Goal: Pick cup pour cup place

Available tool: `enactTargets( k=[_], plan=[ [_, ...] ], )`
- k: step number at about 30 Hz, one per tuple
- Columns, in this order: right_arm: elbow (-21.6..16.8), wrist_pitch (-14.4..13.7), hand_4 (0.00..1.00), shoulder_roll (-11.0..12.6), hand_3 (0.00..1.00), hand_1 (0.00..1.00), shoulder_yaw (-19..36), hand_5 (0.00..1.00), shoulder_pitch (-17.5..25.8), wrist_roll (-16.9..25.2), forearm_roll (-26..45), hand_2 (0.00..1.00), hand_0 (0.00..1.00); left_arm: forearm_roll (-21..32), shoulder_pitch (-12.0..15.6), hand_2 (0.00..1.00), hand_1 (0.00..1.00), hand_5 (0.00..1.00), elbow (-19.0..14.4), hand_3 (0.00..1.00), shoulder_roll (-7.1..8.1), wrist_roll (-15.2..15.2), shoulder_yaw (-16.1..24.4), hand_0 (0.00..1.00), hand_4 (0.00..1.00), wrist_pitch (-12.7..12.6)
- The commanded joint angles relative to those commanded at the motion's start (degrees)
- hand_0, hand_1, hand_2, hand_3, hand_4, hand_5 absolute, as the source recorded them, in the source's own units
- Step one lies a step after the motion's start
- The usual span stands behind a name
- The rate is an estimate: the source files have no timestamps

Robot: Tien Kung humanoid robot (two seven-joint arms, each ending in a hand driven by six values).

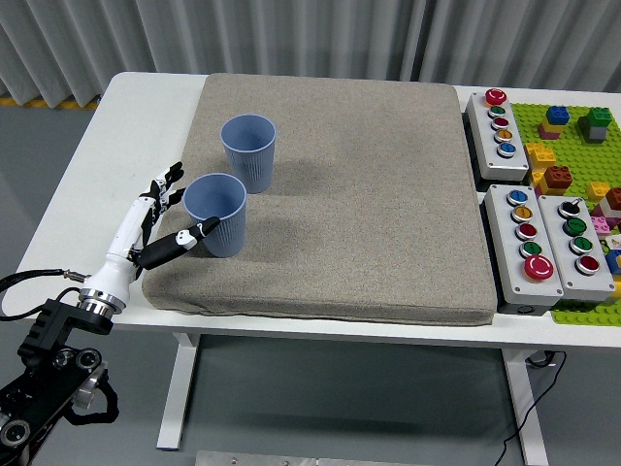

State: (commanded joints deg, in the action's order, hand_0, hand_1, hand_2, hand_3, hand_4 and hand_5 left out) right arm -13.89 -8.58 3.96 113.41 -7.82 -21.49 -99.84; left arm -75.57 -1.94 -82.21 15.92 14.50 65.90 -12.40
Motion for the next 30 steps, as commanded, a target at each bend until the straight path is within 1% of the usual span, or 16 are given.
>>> enactTargets(
  k=[4, 8, 10, 11, 12, 14, 16, 17, 22, 23, 24, 26, 27, 28, 29, 30],
  plan=[
    [0.0, 0.0, 0.002, -0.01, 0.578, 0.6, 0.08, 0.002, 0.09, 0.0, -0.05, 0.507, 0.641, 0.38, 0.18, 0.998, 0.894, 0.517, -1.44, 0.998, 0.23, -0.02, 0.37, 0.883, 0.998, -0.02],
    [0.01, -0.04, 0.002, -0.03, 0.578, 0.6, 0.12, 0.002, 0.1, 0.0, -0.06, 0.508, 0.641, 1.68, -0.3, 0.998, 0.886, 0.531, -2.16, 0.998, 0.01, 0.5, 1.05, 0.881, 0.998, -1.47],
    [0.04, -0.05, 0.002, -0.02, 0.578, 0.6, 0.06, 0.002, 0.07, 0.02, 0.0, 0.508, 0.641, 4.11, -0.81, 0.998, 0.886, 0.531, -2.34, 0.998, -0.27, 2.22, 1.42, 0.881, 0.998, -4.62],
    [0.04, -0.08, 0.002, -0.03, 0.577, 0.6, -0.01, 0.002, 0.06, 0.03, 0.14, 0.508, 0.641, 5.35, -1.14, 0.952, 0.805, 0.678, -2.46, 0.959, -0.47, 3.16, 1.89, 0.802, 0.998, -5.82],
    [0.05, -0.1, 0.002, -0.03, 0.577, 0.6, -0.06, 0.002, 0.06, 0.03, 0.23, 0.508, 0.641, 6.62, -1.35, 0.952, 0.805, 0.678, -2.53, 0.959, -0.59, 3.9, 2.18, 0.802, 0.998, -6.83],
    [0.06, -0.12, 0.002, -0.05, 0.577, 0.6, -0.05, 0.002, 0.04, 0.04, 0.22, 0.508, 0.641, 9.77, -1.86, 0.952, 0.805, 0.678, -3.02, 0.959, -0.83, 5.29, 3.32, 0.802, 0.998, -7.66],
    [0.07, -0.14, 0.002, -0.02, 0.577, 0.6, -0.1, 0.002, -0.06, 0.06, 0.32, 0.508, 0.641, 12.74, -2.59, 0.952, 0.805, 0.678, -3.69, 0.959, -0.95, 5.88, 4.73, 0.802, 0.998, -7.14],
    [0.07, -0.18, 0.002, -0.02, 0.577, 0.6, -0.16, 0.002, -0.1, 0.06, 0.47, 0.507, 0.641, 14.65, -3.05, 0.933, 0.788, 0.826, -3.95, 0.921, -0.98, 6.01, 5.49, 0.79, 0.988, -6.42],
    [0.1, -0.22, 0.002, -0.01, 0.577, 0.6, -0.4, 0.002, -0.23, 0.09, 0.73, 0.507, 0.641, 23.88, -4.43, 0.933, 0.788, 0.826, -4.14, 0.921, -1.32, 6.78, 7.53, 0.79, 0.988, -3.53],
    [0.1, -0.23, 0.002, -0.01, 0.577, 0.6, -0.43, 0.002, -0.24, 0.1, 0.78, 0.508, 0.641, 25.28, -4.53, 0.918, 0.781, 0.998, -4.06, 0.874, -1.38, 6.87, 7.67, 0.786, 0.899, -3.14],
    [0.1, -0.25, 0.002, -0.02, 0.577, 0.6, -0.47, 0.002, -0.26, 0.1, 0.84, 0.508, 0.641, 27.39, -4.64, 0.918, 0.781, 0.998, -3.79, 0.874, -1.57, 7.2, 7.85, 0.786, 0.899, -2.69],
    [0.1, -0.28, 0.002, -0.02, 0.577, 0.6, -0.5, 0.002, -0.26, 0.09, 0.88, 0.508, 0.641, 29.87, -4.7, 0.918, 0.781, 0.998, -3.5, 0.874, -1.78, 7.5, 7.99, 0.786, 0.899, -2.24],
    [0.1, -0.28, 0.002, -0.03, 0.577, 0.6, -0.49, 0.002, -0.26, 0.09, 0.86, 0.508, 0.641, 31.92, -4.71, 0.918, 0.781, 0.998, -3.22, 0.874, -2.0, 7.62, 8.06, 0.786, 0.899, -1.32],
    [0.1, -0.29, 0.002, -0.04, 0.577, 0.6, -0.49, 0.002, -0.26, 0.08, 0.86, 0.508, 0.641, 33.34, -4.71, 0.918, 0.781, 0.998, -3.13, 0.874, -2.07, 7.66, 8.09, 0.786, 0.899, -1.01],
    [0.1, -0.29, 0.002, -0.05, 0.577, 0.6, -0.47, 0.002, -0.26, 0.08, 0.81, 0.508, 0.641, 34.77, -4.73, 0.904, 0.774, 0.998, -2.82, 0.854, -2.23, 7.63, 8.13, 0.782, 0.867, -0.27],
    [0.1, -0.29, 0.002, -0.06, 0.577, 0.6, -0.45, 0.002, -0.26, 0.08, 0.78, 0.508, 0.641, 36.58, -4.76, 0.904, 0.774, 0.998, -2.51, 0.854, -2.38, 7.64, 8.18, 0.782, 0.867, 0.42]
  ],
)
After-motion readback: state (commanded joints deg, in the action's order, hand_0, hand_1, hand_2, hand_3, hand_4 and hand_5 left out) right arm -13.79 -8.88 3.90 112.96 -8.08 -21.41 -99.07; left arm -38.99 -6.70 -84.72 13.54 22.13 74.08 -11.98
